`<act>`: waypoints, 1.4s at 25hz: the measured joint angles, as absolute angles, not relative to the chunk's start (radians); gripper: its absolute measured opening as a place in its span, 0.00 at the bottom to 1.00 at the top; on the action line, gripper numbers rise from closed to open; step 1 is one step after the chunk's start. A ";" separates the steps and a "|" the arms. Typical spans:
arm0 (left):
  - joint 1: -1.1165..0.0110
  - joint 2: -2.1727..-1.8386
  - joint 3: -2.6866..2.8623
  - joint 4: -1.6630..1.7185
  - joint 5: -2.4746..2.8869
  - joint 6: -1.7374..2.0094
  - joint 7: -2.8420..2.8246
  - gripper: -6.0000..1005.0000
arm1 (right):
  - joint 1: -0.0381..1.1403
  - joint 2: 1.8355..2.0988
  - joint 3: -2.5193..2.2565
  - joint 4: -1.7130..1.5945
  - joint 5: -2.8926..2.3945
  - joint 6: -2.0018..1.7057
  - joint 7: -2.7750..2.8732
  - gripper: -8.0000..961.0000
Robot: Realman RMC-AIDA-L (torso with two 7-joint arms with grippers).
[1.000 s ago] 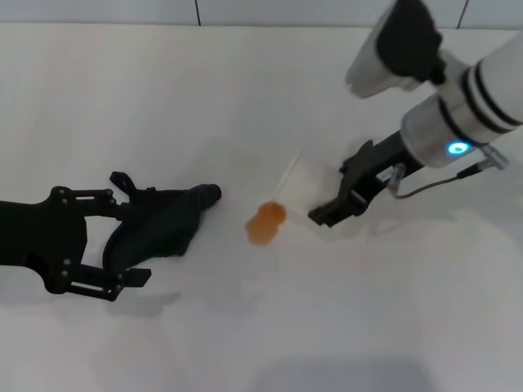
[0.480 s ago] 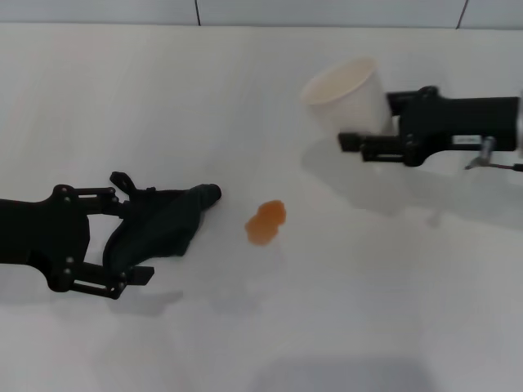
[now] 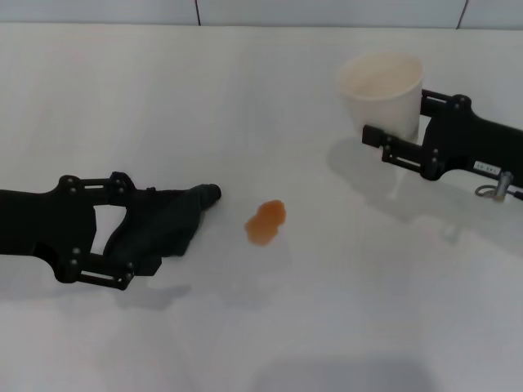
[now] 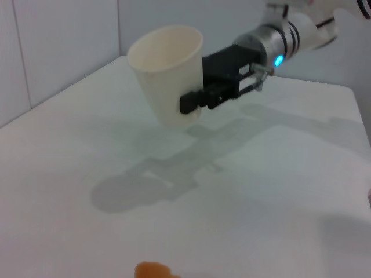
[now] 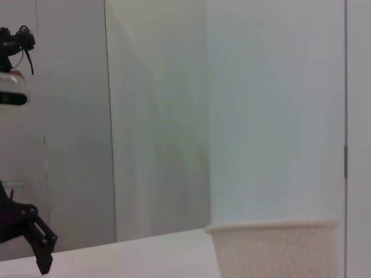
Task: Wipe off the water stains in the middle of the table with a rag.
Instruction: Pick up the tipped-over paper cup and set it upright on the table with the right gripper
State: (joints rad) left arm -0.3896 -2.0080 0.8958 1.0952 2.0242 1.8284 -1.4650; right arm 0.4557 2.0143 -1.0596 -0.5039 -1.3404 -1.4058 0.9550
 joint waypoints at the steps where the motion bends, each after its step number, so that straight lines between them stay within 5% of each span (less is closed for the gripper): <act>1: -0.390 -2.008 0.896 1.095 2.024 1.827 -1.465 0.88 | 0.461 2.016 -1.061 -0.473 -1.324 -1.406 0.918 0.61; 14: -0.393 -2.011 0.901 1.100 2.022 1.827 -1.465 0.88 | 0.537 2.028 -1.055 -0.120 -1.201 -1.373 0.536 0.60; 35: -0.396 -2.028 0.904 1.109 2.022 1.833 -1.462 0.88 | 0.537 2.028 -1.061 -0.027 -1.204 -1.200 0.481 0.60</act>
State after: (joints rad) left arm -0.3958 -2.0284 0.9039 1.1088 2.0216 1.8331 -1.4615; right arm 0.5372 2.0278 -1.0611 -0.0274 -1.2039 -1.1999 0.4809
